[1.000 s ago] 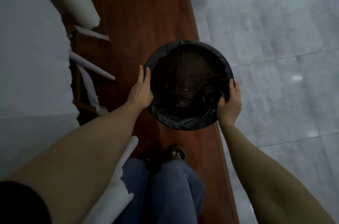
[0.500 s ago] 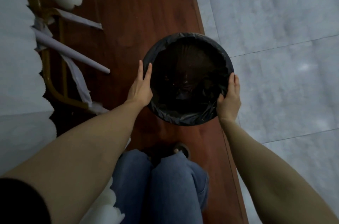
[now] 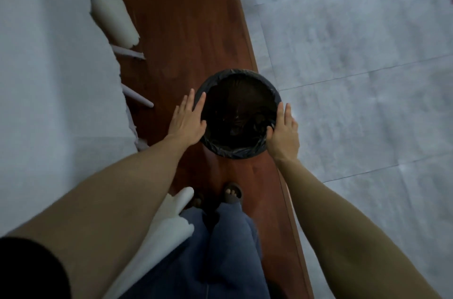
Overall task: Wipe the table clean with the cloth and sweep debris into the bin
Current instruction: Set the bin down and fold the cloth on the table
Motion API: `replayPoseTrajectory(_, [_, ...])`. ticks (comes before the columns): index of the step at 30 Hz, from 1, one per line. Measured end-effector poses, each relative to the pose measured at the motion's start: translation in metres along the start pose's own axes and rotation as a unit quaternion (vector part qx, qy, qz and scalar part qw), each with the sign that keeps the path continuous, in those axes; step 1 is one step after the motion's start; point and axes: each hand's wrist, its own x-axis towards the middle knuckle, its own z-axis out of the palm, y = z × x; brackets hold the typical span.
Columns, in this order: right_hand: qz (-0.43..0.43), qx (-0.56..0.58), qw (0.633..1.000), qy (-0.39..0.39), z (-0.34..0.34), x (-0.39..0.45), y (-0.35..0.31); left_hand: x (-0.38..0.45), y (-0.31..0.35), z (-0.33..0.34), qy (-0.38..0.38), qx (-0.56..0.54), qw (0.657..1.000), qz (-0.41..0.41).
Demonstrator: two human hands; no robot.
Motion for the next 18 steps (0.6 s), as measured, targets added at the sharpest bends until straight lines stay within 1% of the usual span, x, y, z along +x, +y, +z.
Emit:
replayPoseTrajectory(5, [-0.024, -0.006, 1.000, -0.013, -0.073, -0.049, -0.054, -0.068, 0.012, -0.075, 0.032, -0.014, 0.999, 0.023])
replayPoseTrajectory(9, [-0.057, 0.002, 0.998, -0.006, -0.115, -0.085, -0.101, -0.126, 0.011, -0.127, 0.088, -0.056, 0.992, 0.070])
replayPoseTrajectory(12, [-0.093, 0.009, 0.996, 0.008, -0.133, -0.111, -0.139, -0.168, -0.009, -0.156, 0.136, -0.064, 0.983, 0.109])
replayPoseTrajectory(15, [-0.120, 0.009, 0.993, 0.022, -0.134, -0.137, -0.173, -0.192, -0.051, -0.179, 0.157, -0.020, 0.978, 0.138])
replayPoseTrajectory(17, [-0.141, 0.009, 0.989, 0.033, -0.128, -0.161, -0.201, -0.205, -0.088, -0.195, 0.151, 0.028, 0.976, 0.152])
replayPoseTrajectory(18, [-0.143, 0.011, 0.989, 0.030, -0.127, -0.165, -0.204, -0.203, -0.096, -0.200, 0.133, 0.062, 0.977, 0.154])
